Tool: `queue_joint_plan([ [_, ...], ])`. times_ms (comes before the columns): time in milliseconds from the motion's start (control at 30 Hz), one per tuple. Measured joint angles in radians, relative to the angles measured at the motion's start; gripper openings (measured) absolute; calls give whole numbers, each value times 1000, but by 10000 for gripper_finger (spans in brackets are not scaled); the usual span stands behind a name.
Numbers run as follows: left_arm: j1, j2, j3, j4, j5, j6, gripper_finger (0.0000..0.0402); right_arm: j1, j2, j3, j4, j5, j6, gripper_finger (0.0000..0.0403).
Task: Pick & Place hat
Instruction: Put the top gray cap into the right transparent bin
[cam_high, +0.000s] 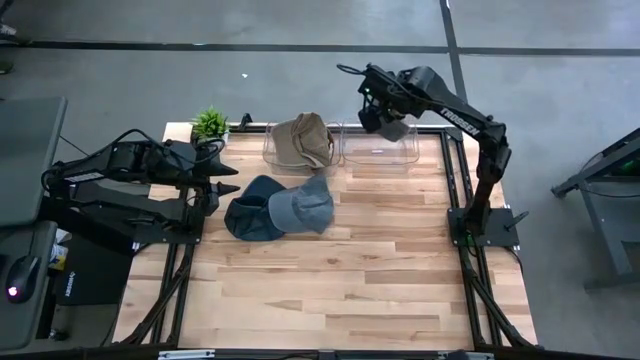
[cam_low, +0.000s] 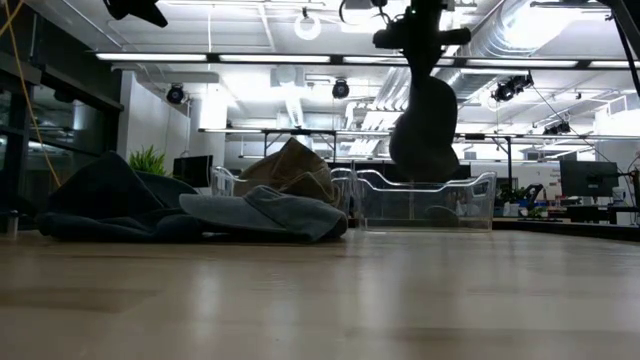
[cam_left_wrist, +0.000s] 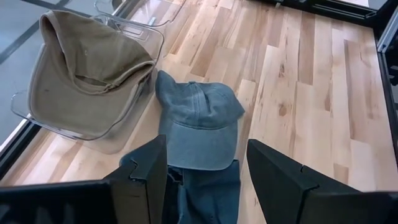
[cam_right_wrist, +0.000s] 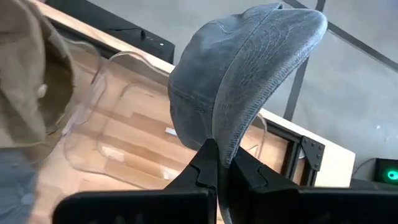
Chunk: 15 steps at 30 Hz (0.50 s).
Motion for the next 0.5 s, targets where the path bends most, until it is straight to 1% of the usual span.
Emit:
queue_joint_plan([
  [67, 0, 0, 0, 0, 0, 3, 181, -14, 0, 0, 0, 2, -28, 3],
  [133, 0, 0, 0, 0, -1, 5, 181, -21, 0, 0, 0, 20, -99, 3],
  [333, 0, 0, 0, 0, -3, 25, 181, 1, 0, -1, 12, 195, -322, 3],
  [500, 0, 0, 0, 0, -4, 24, 181, 57, -1, -20, 120, 280, -478, 3],
])
